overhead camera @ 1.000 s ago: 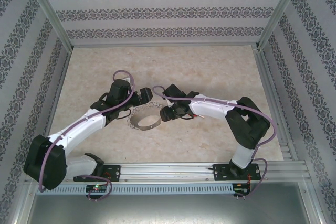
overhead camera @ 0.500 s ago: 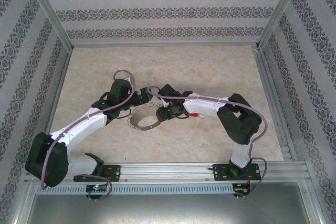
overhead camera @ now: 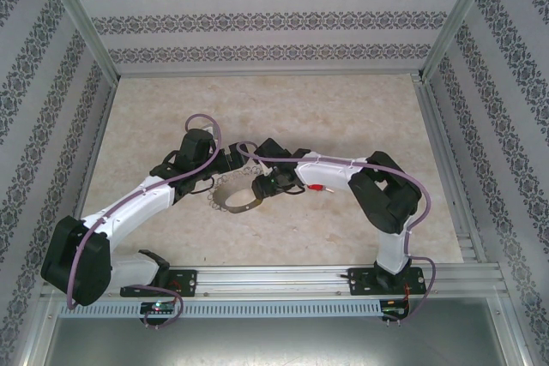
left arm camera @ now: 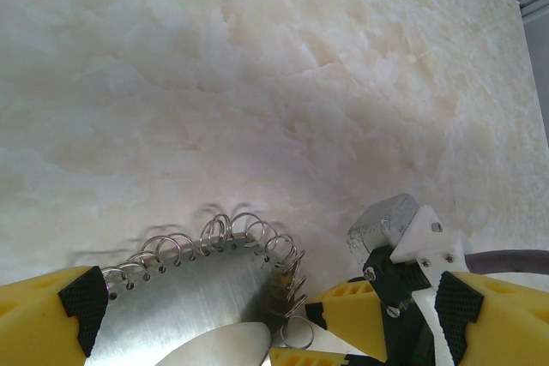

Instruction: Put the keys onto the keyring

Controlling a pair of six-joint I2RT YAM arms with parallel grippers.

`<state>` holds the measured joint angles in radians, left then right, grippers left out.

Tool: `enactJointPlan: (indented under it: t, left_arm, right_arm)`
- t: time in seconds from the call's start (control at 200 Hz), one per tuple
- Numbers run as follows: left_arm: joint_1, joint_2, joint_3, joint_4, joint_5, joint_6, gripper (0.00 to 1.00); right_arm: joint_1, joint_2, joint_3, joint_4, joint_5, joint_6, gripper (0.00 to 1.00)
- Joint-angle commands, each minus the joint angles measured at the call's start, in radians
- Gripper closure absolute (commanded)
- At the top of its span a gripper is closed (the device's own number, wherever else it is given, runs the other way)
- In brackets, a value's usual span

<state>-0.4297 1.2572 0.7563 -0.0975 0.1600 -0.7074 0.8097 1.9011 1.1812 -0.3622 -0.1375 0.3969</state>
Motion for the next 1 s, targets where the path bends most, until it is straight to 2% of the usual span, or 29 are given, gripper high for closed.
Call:
enactJointPlan:
  t: [0.0, 0.235, 0.784, 0.994]
  left_arm:
    - [0.01, -0.003, 0.012, 0.01, -0.015, 0.007, 0.0]
    - [0.01, -0.005, 0.011, 0.01, -0.02, 0.007, 0.0]
    - [0.011, -0.01, 0.018, 0.008, -0.02, 0.004, 0.0]
    - [0.01, -0.009, 0.025, 0.004, -0.019, 0.007, 0.0]
  right_arm:
    - [0.006, 0.021, 0.021, -0.001, -0.01, 0.016, 0.49]
    - [0.006, 0.026, 0.014, -0.006, -0.002, 0.019, 0.51]
    - [0.001, 0.01, 0.014, -0.015, -0.01, 0.013, 0.68]
    - [-0.026, -0.001, 0.005, 0.011, -0.094, 0.012, 0.72]
